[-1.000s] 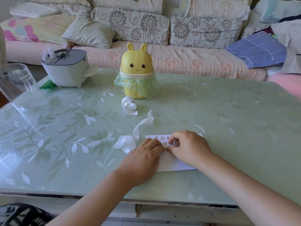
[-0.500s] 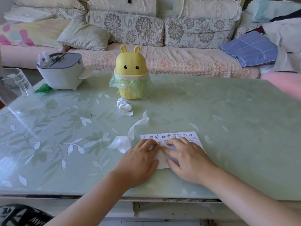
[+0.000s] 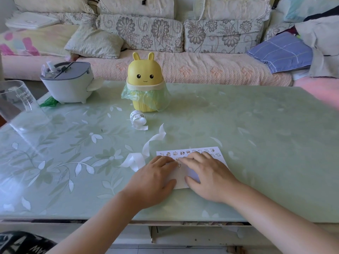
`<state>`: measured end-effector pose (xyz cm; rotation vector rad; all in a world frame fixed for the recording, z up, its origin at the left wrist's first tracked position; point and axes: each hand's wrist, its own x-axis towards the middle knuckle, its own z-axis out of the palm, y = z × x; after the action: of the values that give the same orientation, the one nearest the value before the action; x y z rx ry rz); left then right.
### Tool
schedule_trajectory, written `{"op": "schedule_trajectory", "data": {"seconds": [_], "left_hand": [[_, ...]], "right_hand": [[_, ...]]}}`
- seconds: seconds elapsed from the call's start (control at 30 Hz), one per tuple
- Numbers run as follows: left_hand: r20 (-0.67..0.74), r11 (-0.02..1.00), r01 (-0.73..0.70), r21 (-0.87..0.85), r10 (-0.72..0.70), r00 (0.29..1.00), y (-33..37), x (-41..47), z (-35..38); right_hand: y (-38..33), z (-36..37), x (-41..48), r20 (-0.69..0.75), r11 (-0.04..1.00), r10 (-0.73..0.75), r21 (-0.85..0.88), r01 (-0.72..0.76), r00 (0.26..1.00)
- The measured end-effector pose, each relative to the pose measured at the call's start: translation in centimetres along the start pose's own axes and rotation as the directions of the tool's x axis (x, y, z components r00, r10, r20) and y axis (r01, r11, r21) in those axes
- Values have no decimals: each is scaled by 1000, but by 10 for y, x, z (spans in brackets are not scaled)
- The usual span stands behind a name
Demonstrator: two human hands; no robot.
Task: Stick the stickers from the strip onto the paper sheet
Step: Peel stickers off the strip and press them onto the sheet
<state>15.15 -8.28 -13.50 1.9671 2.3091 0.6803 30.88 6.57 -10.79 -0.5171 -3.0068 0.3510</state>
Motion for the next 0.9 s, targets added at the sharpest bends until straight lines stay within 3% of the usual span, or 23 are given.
{"op": "schedule_trajectory", "data": {"seconds": [0.17, 0.47, 0.67, 0.77, 0.9], "left_hand": [[10, 998, 20, 65, -21, 1000, 6, 2, 4], [-8, 1000, 29, -5, -29, 1000, 7, 5, 0], [-241, 999, -23, -46, 11, 971, 7, 2, -28], [-350, 997, 74, -8, -73, 934, -2, -2, -50], [-372, 934, 354, -55, -348, 861, -19, -14, -64]], "right_hand": [[-5, -2, 3, 24, 995, -24, -92, 26, 999], [2, -11, 6, 10, 998, -1, -57, 2, 1000], [-15, -20, 28, -58, 992, 63, 112, -56, 996], [-30, -22, 42, -48, 971, 107, 220, -94, 993], [-52, -20, 55, 17, 919, 134, 371, -130, 991]]}}
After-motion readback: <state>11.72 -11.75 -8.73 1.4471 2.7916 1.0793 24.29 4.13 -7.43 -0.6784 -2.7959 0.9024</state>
